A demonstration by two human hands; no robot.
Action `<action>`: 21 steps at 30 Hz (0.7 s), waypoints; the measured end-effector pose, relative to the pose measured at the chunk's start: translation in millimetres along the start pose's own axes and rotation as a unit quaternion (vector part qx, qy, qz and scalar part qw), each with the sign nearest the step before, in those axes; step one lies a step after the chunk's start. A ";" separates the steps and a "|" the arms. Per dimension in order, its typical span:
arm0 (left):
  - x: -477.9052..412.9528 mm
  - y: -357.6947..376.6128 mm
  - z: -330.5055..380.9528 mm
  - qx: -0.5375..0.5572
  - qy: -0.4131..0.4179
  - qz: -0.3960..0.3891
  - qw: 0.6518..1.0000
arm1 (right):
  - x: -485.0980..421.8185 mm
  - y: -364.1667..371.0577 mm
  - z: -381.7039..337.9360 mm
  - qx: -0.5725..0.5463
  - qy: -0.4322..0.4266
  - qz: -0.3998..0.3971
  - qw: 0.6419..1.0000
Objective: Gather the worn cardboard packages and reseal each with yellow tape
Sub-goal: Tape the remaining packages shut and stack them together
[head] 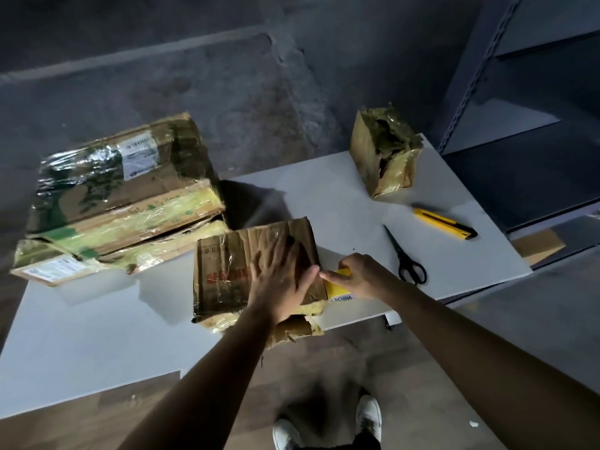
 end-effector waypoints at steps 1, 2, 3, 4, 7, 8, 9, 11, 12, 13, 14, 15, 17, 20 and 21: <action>5.9 1.2 11.1 -0.009 0.022 -0.010 1.000 | -0.8 1.0 -0.5 -0.004 0.000 -0.002 1.000; 10.5 4.6 18.6 -0.018 0.035 -0.023 0.999 | -1.9 1.9 -0.5 -0.011 0.005 -0.005 1.000; 13.2 10.5 21.7 -0.033 0.043 -0.035 0.998 | -3.2 2.8 0.6 -0.021 0.011 -0.008 1.000; 16.7 14.7 23.1 -0.060 0.047 -0.038 0.996 | -2.2 2.7 1.1 -0.032 0.014 -0.008 0.999; 25.9 19.2 16.2 -0.114 0.007 -0.010 0.993 | 1.6 4.2 2.9 -0.054 0.021 0.005 0.998; 29.1 19.7 14.6 -0.120 -0.019 -0.011 0.992 | 3.0 4.6 4.5 -0.071 0.025 0.015 0.997; 32.3 20.1 15.2 -0.122 -0.041 -0.014 0.992 | 4.7 5.0 6.6 -0.089 0.035 0.023 0.995; 36.5 22.4 21.9 -0.119 -0.062 -0.025 0.991 | 8.9 5.5 11.3 -0.125 0.062 0.035 0.990; 37.7 23.8 26.0 -0.118 -0.066 -0.033 0.990 | 10.9 4.8 13.8 -0.142 0.078 0.041 0.986; 38.4 24.0 30.4 -0.118 -0.068 -0.037 0.990 | 13.2 3.0 15.6 -0.155 0.098 0.051 0.982; 38.0 24.2 33.2 -0.121 -0.068 -0.034 0.990 | 15.1 0.5 16.8 -0.166 0.114 0.062 0.977; 37.4 23.7 34.3 -0.126 -0.071 -0.033 0.989 | 16.5 -2.8 16.7 -0.176 0.122 0.073 0.974; 33.8 19.0 35.5 -0.138 -0.065 -0.034 0.988 | 18.1 -11.4 12.6 -0.201 0.115 0.089 0.969; 27.6 -1.6 36.7 -0.141 -0.037 -0.003 0.989 | 20.3 -28.2 0.7 -0.270 0.107 0.100 0.952; 25.7 -12.3 36.5 -0.127 -0.027 0.020 0.991 | 19.1 -33.8 -5.9 -0.298 0.105 0.107 0.943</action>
Point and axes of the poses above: each hand's wrist, its own x-axis away from the middle knuckle, its own y-axis out of the palm, z = x × y, the point moved 4 cm from there along -x, towards the middle knuckle, and after that the axes turned 6 degrees about -y, right-handed, at the moved point
